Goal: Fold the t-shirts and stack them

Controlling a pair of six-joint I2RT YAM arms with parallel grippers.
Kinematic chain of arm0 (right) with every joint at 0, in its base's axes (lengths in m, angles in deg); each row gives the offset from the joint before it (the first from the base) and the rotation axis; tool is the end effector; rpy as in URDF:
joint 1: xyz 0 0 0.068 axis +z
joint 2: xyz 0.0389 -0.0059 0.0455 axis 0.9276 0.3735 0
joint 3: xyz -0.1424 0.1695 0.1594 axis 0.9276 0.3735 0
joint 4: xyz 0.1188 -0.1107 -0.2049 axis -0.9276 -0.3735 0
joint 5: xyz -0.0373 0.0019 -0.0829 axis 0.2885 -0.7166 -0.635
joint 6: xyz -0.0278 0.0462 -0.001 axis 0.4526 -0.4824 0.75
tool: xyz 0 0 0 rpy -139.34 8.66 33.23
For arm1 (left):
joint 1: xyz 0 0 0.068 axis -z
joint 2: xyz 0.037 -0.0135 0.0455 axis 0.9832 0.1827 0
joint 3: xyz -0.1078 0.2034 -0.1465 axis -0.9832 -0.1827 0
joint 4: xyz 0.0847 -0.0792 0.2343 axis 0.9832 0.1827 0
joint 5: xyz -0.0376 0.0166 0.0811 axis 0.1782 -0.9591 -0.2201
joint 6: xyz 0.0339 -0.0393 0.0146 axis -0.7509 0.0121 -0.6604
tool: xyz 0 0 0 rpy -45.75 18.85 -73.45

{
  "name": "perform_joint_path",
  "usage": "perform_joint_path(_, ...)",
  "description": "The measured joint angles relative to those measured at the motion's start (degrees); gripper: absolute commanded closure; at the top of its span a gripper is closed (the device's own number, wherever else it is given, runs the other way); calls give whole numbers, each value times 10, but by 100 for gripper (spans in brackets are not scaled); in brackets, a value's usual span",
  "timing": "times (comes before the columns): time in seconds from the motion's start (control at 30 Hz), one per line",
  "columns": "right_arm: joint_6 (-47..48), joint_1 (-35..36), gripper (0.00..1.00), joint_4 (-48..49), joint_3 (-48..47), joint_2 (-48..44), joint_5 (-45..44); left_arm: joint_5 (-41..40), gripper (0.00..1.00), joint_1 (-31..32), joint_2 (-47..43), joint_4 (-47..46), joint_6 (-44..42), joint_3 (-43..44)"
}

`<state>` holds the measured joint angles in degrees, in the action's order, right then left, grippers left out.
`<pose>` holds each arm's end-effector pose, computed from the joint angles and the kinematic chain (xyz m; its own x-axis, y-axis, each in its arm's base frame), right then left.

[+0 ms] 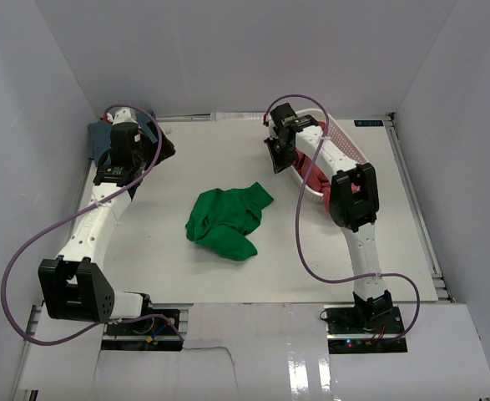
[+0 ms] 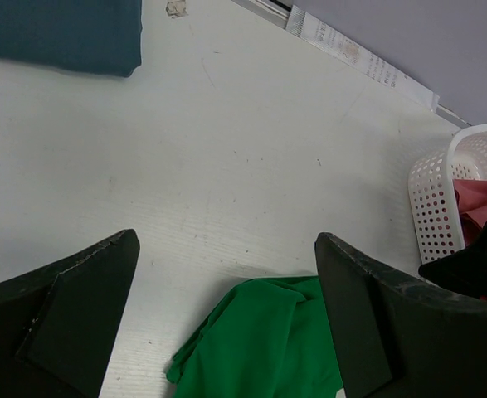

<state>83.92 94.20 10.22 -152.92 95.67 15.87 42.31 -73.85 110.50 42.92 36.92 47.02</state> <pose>0.4509 0.2227 0.2233 -0.8149 -0.3418 -0.4680 -0.4130 0.9090 0.0552 0.3055 -0.0270 0.3384 -0.4354 -0.4344 -0.7884 -0.2129 0.9007 -0.3787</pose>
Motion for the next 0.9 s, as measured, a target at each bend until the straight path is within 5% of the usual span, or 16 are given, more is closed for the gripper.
perform_joint_path(0.43,-5,-82,89,2,29,2,-85,0,2,0,-17,-12,-4,-18)
perform_joint_path(0.9,-28,-141,86,57,-64,82,-120,0,2,0,-17,-18,-6,-24)
